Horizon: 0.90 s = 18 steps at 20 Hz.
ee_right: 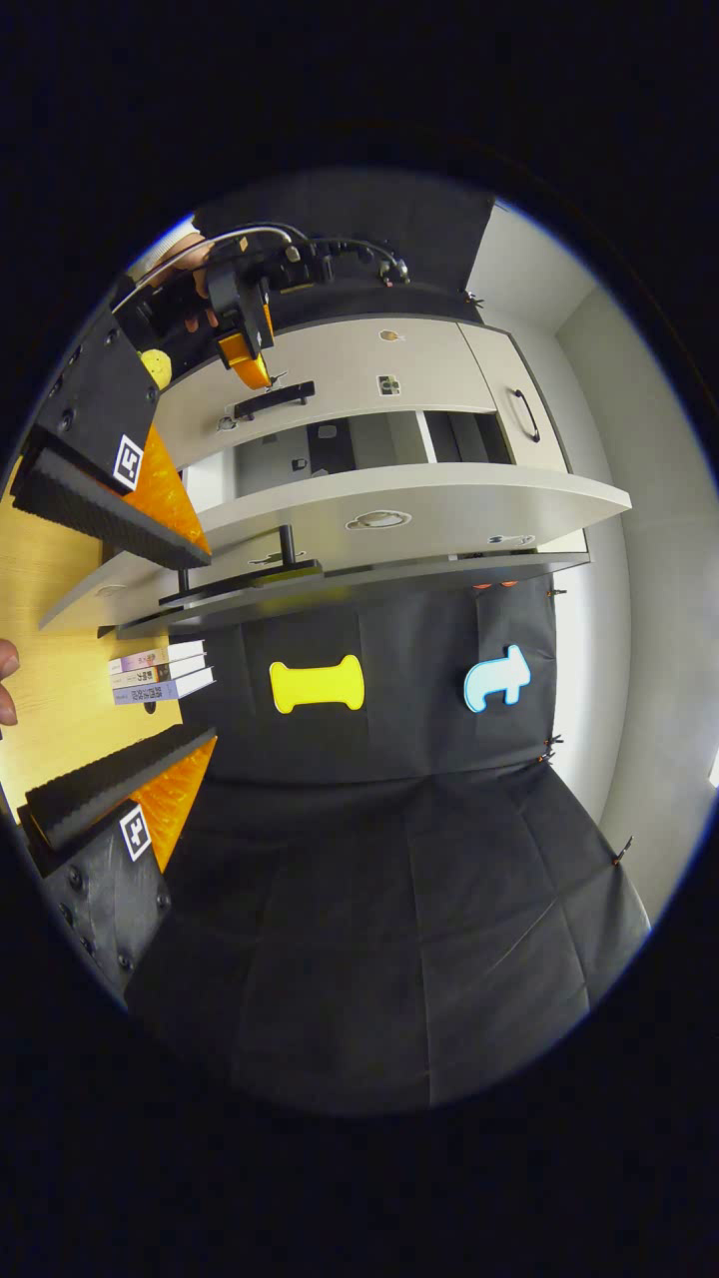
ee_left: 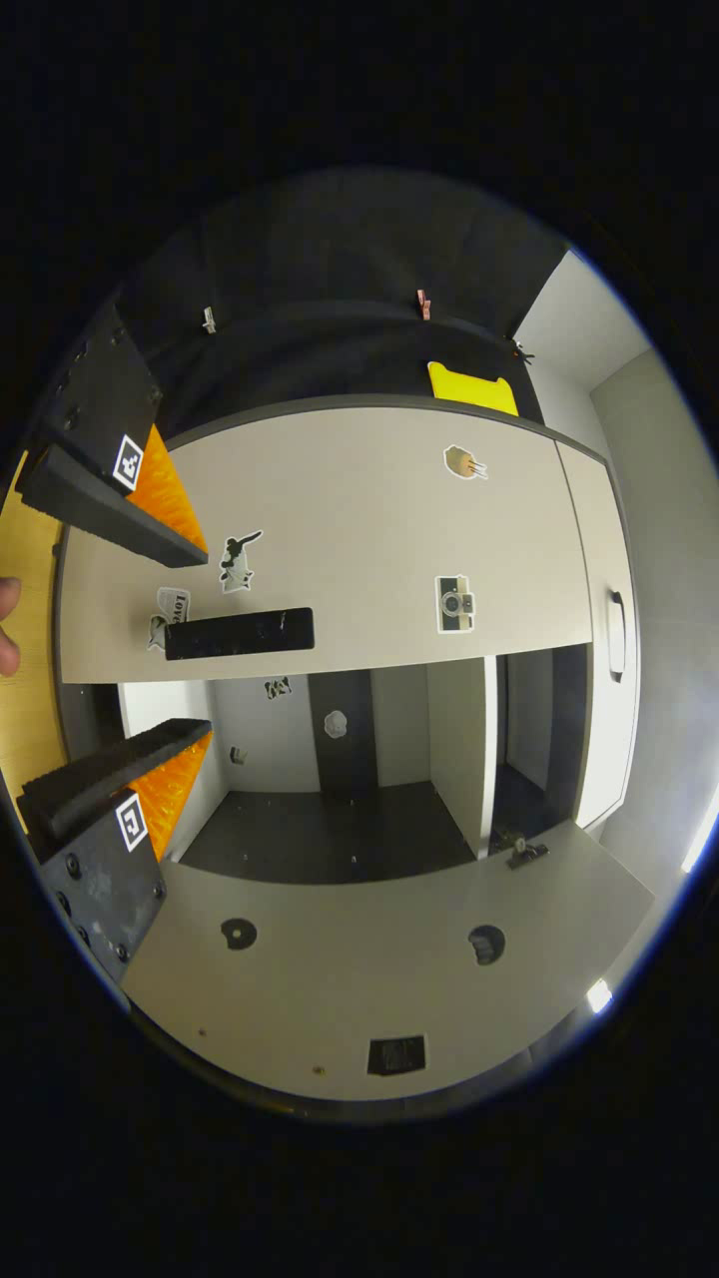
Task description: Open the right door of the double-door shoe cabinet with the right hand, and open the left door with the left hand.
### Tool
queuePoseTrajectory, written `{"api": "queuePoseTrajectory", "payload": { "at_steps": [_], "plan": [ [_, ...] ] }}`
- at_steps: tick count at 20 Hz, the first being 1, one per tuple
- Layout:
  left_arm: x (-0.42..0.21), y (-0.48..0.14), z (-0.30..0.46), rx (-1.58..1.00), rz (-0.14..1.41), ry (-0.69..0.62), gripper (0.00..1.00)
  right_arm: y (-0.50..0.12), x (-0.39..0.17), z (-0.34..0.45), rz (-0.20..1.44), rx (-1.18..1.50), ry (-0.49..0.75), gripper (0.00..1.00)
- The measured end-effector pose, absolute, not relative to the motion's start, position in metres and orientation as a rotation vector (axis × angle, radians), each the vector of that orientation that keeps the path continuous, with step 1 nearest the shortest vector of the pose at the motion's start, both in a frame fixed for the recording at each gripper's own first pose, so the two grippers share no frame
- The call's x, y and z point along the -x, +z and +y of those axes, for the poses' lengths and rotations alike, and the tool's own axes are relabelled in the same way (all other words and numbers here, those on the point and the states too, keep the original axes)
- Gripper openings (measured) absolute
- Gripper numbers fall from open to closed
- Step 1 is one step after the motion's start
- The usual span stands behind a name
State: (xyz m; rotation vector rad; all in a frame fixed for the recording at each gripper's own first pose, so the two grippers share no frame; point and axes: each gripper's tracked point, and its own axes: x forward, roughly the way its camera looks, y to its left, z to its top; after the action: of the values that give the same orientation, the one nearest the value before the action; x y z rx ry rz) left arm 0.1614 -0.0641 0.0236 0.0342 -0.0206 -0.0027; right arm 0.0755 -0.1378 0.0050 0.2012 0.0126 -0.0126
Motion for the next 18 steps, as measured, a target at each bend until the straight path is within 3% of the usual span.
{"api": "queuePoseTrajectory", "payload": {
  "at_steps": [4,12,16,18],
  "plan": [
    [-0.202,0.017,-0.064,-0.004,0.008,0.008,0.94,0.005,-0.078,-0.155,0.016,-0.185,-0.027,0.98],
    [-0.249,0.008,-0.053,0.012,0.031,0.042,0.61,0.007,-0.081,-0.181,0.003,-0.186,-0.057,0.98],
    [-0.255,0.007,-0.058,0.030,0.029,0.021,0.39,0.007,-0.086,-0.175,0.009,-0.215,-0.043,0.98],
    [-0.255,0.006,-0.057,0.014,0.024,0.028,0.37,0.008,-0.089,-0.175,-0.003,-0.193,-0.051,0.98]
  ]
}}
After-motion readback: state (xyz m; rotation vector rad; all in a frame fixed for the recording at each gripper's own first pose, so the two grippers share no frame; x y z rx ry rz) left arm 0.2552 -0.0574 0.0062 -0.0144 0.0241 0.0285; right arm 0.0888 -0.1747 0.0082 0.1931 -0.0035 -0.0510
